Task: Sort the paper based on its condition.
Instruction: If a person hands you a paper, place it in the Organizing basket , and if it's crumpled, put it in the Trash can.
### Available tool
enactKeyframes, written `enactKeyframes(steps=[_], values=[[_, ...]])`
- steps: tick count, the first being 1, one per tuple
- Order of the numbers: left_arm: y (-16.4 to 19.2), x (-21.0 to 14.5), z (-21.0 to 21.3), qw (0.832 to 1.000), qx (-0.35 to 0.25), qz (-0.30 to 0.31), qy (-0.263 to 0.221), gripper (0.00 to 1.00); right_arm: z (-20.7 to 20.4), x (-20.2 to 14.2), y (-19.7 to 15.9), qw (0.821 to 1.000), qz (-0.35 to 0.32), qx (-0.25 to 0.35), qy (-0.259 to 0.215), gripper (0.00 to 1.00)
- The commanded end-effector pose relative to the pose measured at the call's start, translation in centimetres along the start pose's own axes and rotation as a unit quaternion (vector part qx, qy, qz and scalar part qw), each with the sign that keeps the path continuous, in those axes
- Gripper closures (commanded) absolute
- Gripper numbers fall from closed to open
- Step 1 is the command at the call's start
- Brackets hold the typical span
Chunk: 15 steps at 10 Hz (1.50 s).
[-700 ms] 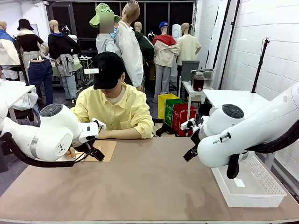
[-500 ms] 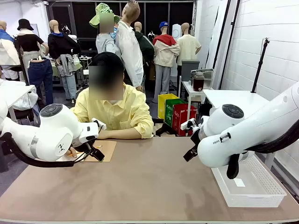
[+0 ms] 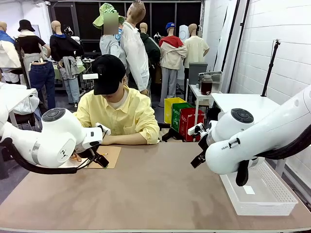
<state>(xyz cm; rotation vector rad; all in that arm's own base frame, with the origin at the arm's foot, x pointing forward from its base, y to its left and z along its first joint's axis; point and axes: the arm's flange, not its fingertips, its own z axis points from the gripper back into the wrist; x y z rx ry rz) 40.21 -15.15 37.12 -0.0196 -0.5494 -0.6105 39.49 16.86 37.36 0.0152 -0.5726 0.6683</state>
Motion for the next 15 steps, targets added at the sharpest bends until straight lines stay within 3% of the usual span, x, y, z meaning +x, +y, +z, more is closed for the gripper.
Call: enactKeyframes(steps=[1,10,15], values=[[0.1,0.0,0.0,1.000,0.000,0.001,0.000,0.00,0.0,0.0,0.0,1.000,-0.001,0.000,0.000,0.00],[0.0,0.0,0.0,1.000,0.000,0.000,0.000,0.00,0.0,0.0,0.0,1.000,0.000,0.000,0.000,0.00],[0.1,3.4,6.1,1.000,0.001,0.000,-0.003,0.00,6.2,2.2,-0.8,0.999,-0.002,0.027,-0.025,0.00]])
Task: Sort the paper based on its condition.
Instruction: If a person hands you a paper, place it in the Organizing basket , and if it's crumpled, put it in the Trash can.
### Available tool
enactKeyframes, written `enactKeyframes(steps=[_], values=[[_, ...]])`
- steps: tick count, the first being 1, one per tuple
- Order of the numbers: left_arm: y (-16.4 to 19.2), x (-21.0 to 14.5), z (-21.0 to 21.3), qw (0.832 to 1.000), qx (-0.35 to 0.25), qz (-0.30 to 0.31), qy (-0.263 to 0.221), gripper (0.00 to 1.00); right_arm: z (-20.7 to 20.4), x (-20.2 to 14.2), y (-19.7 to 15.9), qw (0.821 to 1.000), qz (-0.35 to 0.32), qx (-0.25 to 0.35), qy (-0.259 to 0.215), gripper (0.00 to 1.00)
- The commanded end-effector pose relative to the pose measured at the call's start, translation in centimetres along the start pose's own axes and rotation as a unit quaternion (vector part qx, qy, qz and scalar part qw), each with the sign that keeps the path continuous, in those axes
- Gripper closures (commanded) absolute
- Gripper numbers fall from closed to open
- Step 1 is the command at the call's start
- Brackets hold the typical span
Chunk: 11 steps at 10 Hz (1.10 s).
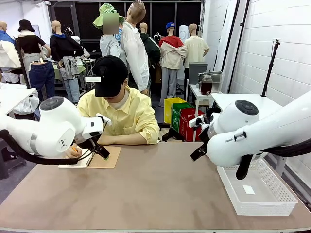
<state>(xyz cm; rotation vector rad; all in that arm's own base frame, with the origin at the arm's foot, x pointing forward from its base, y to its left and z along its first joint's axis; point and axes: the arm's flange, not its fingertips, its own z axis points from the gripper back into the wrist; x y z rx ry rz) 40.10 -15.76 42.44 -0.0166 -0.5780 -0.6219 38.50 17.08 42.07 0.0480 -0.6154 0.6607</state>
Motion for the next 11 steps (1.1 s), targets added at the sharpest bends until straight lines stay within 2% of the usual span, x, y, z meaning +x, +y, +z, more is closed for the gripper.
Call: enactKeyframes(steps=[1,6,8,11], values=[[0.2,1.1,3.0,1.000,-0.013,0.010,0.009,0.00,3.3,1.2,-0.7,1.000,0.009,0.026,-0.001,0.00],[0.1,3.1,9.9,1.000,-0.006,-0.001,0.008,0.00,10.8,3.4,-0.1,0.998,0.045,0.034,-0.026,0.00],[-0.4,3.3,11.9,1.000,0.008,0.000,0.004,0.00,11.6,3.7,0.1,0.997,0.050,0.039,-0.034,0.00],[0.1,3.0,11.8,1.000,0.000,0.011,0.000,0.00,11.5,3.9,0.2,0.997,0.055,0.050,-0.038,0.00]])
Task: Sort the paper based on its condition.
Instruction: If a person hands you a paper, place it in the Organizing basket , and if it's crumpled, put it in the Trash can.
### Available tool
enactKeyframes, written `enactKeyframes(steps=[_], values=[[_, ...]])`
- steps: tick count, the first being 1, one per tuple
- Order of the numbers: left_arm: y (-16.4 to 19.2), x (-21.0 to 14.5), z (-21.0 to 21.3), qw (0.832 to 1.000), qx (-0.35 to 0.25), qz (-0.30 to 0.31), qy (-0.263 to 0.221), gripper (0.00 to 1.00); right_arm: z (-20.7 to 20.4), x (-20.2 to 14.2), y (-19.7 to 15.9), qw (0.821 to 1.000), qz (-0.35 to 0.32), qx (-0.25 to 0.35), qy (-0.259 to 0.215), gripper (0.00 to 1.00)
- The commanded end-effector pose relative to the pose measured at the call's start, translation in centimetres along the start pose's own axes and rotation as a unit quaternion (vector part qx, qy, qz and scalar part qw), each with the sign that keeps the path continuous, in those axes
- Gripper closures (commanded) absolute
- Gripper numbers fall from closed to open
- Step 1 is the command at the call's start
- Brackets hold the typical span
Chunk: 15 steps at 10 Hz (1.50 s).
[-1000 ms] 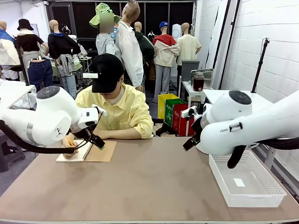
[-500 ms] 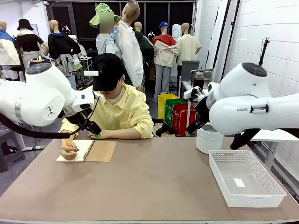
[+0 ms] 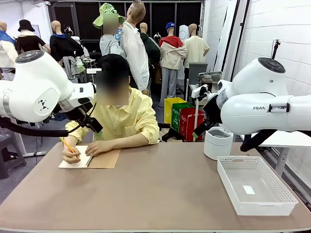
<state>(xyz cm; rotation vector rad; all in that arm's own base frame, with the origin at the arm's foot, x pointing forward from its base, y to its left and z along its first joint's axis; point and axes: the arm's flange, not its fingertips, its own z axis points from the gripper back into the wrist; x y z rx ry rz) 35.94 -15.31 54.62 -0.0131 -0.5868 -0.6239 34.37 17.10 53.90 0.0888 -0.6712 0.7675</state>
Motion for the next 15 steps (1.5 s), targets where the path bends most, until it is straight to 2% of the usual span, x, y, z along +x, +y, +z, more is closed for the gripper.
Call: enactKeyframes(steps=[1,4,5,9,11,13,14,15], values=[[0.1,-0.5,-0.7,1.000,-0.004,0.012,0.002,0.00,-0.2,-0.1,-0.6,0.999,0.009,0.029,-0.012,0.00],[0.0,-0.7,0.4,0.999,-0.016,0.011,-0.025,0.00,0.4,0.1,-0.9,0.998,0.009,0.042,-0.048,0.00],[0.1,-0.8,0.7,0.999,-0.022,0.016,-0.028,0.00,0.6,0.1,-1.0,0.996,0.010,0.056,-0.074,0.00],[0.0,-0.4,2.8,1.000,0.004,0.030,-0.009,0.00,0.0,0.1,-1.5,0.986,0.018,0.104,-0.129,0.00],[0.0,-0.3,3.1,0.999,0.007,0.036,-0.004,0.00,-0.5,0.2,-1.4,0.985,0.022,0.110,-0.133,0.00],[-0.2,0.0,3.8,0.999,0.006,0.046,0.006,0.00,-0.8,0.3,-1.0,0.988,0.025,0.086,-0.123,0.00],[-0.3,0.0,4.4,0.999,0.004,0.048,0.009,0.00,0.5,0.7,-1.0,0.988,0.018,0.098,-0.117,0.00],[0.2,-0.4,3.1,1.000,-0.003,0.027,-0.004,0.00,0.5,0.7,-1.0,0.988,0.018,0.098,-0.117,0.00]])
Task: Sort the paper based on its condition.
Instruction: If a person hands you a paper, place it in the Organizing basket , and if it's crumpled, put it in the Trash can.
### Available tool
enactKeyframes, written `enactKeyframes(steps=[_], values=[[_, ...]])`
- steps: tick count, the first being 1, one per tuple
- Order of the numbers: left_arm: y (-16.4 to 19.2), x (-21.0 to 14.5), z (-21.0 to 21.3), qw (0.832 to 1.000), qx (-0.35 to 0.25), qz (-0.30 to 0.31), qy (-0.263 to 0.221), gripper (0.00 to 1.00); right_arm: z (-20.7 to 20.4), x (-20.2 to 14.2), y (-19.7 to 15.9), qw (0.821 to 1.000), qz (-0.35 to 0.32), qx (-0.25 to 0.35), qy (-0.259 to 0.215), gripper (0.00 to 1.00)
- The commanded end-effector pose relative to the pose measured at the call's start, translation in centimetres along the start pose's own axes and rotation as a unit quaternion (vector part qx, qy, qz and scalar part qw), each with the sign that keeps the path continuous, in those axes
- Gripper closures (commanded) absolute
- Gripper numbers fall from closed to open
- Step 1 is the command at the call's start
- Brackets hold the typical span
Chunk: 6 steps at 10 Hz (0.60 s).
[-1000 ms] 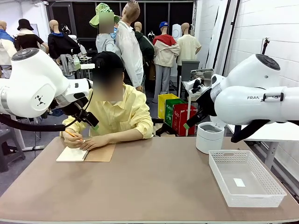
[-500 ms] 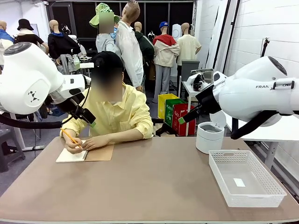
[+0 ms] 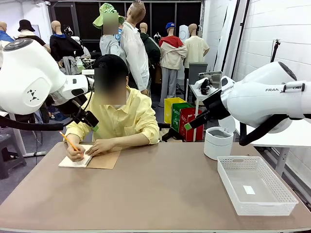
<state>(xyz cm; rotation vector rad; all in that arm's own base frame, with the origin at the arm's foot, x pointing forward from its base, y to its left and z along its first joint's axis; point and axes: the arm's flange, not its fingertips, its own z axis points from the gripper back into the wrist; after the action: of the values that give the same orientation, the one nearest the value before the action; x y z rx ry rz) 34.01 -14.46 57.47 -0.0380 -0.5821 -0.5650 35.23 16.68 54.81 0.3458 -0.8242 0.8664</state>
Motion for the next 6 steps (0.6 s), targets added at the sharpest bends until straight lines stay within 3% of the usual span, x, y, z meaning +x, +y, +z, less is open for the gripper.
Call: enactKeyframes(steps=[1,6], values=[[0.14,-0.11,-0.39,1.000,0.000,-0.005,-0.004,0.00,0.09,-0.04,0.02,1.000,-0.002,0.003,0.000,0.00],[0.14,-0.11,-0.39,1.000,0.000,-0.005,-0.004,0.00,0.09,-0.04,0.02,1.000,-0.002,0.003,0.000,0.00]])
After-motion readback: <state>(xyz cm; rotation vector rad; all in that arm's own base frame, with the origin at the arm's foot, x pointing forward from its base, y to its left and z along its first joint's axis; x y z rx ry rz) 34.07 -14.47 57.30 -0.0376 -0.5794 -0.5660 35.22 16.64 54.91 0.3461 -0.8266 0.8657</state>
